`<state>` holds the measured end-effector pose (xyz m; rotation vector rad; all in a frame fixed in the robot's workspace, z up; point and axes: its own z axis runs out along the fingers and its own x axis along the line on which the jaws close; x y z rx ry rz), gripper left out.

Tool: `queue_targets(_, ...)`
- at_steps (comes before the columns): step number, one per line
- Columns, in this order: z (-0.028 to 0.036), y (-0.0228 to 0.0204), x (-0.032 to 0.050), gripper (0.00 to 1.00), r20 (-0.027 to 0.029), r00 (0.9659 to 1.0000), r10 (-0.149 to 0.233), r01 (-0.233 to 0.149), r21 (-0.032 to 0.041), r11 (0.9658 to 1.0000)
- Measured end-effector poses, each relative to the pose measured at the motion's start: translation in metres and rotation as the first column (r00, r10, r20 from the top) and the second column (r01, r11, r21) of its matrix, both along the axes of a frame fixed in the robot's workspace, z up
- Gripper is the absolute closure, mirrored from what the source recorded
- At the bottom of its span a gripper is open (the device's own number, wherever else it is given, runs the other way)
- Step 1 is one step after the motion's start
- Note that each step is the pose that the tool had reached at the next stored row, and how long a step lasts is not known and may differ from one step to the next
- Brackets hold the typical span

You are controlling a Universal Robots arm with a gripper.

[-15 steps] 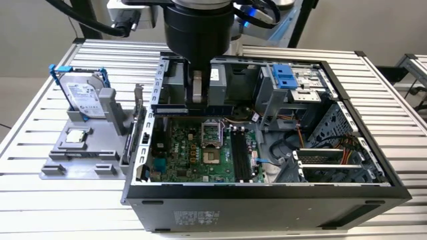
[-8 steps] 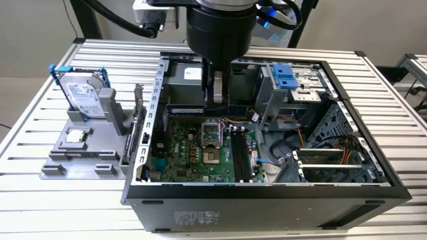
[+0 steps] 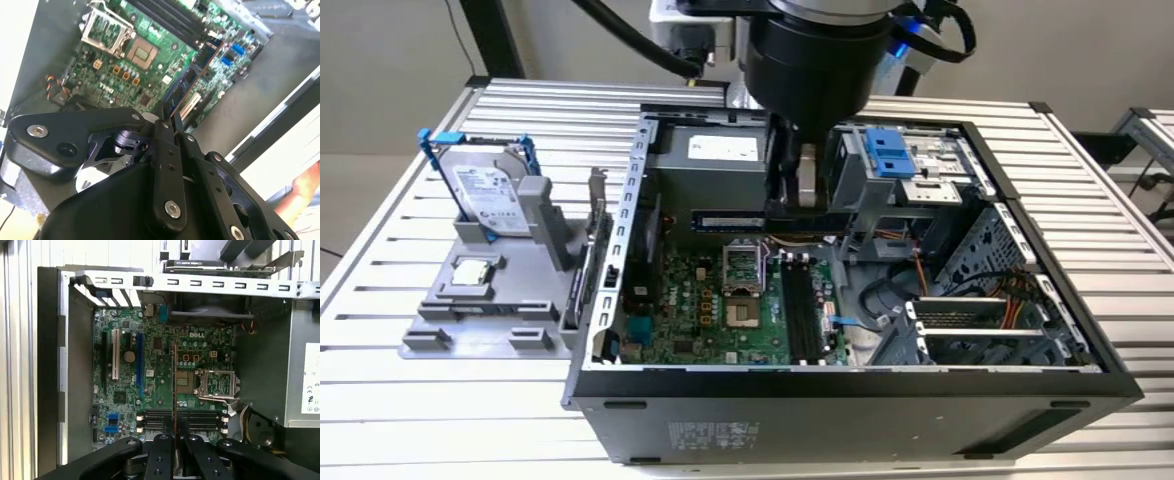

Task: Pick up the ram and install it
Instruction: 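Pick up the ram and move it above insertion slot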

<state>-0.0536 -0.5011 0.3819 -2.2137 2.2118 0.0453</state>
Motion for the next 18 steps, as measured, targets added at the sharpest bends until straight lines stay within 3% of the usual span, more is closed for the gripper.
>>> queue_targets(6, 0.0000, -0.0001, 0.0219, 1.00, -0.0003, 1.0000, 0.000, 0.000, 0.0000, 1.0000)
queue_targets(10, 0.0000, 0.0000, 0.0323, 1.00, -0.0003, 1.0000, -0.003, 0.003, 0.0000, 1.0000)
queue_targets(18, 0.0000, 0.0006, 0.0404, 1.00, -0.0003, 0.9991, -0.041, 0.041, 0.0000, 0.9991)
